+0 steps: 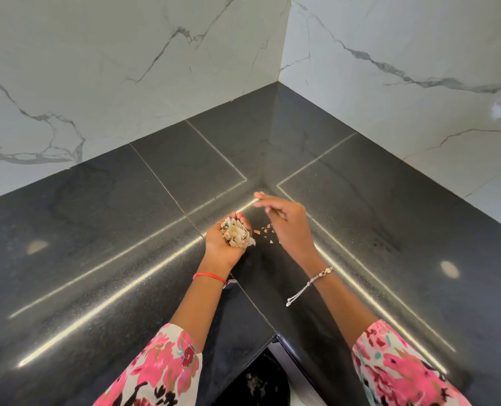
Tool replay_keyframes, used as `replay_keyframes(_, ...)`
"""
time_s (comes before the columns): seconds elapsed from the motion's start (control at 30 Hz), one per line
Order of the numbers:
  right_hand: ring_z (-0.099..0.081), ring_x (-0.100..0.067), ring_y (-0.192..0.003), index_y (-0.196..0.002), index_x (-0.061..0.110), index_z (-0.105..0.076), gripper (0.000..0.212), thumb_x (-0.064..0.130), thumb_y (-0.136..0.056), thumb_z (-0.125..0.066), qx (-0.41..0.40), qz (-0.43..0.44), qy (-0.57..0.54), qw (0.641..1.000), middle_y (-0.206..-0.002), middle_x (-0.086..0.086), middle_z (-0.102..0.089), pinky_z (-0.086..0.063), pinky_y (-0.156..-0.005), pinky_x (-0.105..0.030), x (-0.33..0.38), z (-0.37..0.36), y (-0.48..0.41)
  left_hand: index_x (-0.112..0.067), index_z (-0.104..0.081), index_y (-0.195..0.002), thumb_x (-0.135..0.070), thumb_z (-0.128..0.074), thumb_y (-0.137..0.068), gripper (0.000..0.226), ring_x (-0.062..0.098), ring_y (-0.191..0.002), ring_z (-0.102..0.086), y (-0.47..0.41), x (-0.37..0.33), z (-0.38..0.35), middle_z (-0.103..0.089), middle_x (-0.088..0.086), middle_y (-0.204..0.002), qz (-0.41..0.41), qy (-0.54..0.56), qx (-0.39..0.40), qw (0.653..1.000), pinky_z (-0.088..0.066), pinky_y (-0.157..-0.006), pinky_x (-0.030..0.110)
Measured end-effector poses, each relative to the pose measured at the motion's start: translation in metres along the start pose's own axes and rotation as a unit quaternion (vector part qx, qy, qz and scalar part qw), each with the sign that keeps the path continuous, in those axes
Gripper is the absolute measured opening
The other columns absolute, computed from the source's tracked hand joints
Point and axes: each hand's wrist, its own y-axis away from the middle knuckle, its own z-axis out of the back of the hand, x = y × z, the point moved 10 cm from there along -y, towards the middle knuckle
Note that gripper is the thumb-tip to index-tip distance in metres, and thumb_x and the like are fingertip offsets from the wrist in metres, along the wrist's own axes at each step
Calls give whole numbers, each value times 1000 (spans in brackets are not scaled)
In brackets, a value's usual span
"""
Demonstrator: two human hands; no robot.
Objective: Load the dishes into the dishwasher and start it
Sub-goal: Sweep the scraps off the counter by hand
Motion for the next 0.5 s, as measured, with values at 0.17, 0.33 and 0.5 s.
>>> replay_keyframes(0.17,-23,-19,-141,-143,13,-33,45,24,-100,-36,147,-76,225,960,-152,0,-27,-13,-111,-21,-85,-20,-9,-7,-55,-60,-11,-33,-91,38,15,-45,-54,1,-6,3,-55,4,-56,-5,-16,3,1000,-49,-47,17)
replay_keyframes(0.33,9,-1,-138,-149,16,-8,66,53,-94,-8,258,69,381,885,-156,4,-3,3,-118,-30,-71,-66,17,-8,-55,-62,-13,-33,-91,37,15,-46,-54,5,-9,11,-54,4,-57,-19,-23,-1,1000,-48,-47,17)
replay_keyframes(0.5,-4,3,-139,-146,19,-22,56,46,-98,-11,354,144,283,880,-150,13,-14,2,-115,-17,-57,-70,62,-9,-54,-65,-9,-42,-77,17,14,-46,-54,14,-7,12,-54,3,-57,-26,-35,9,999,-49,-47,18)
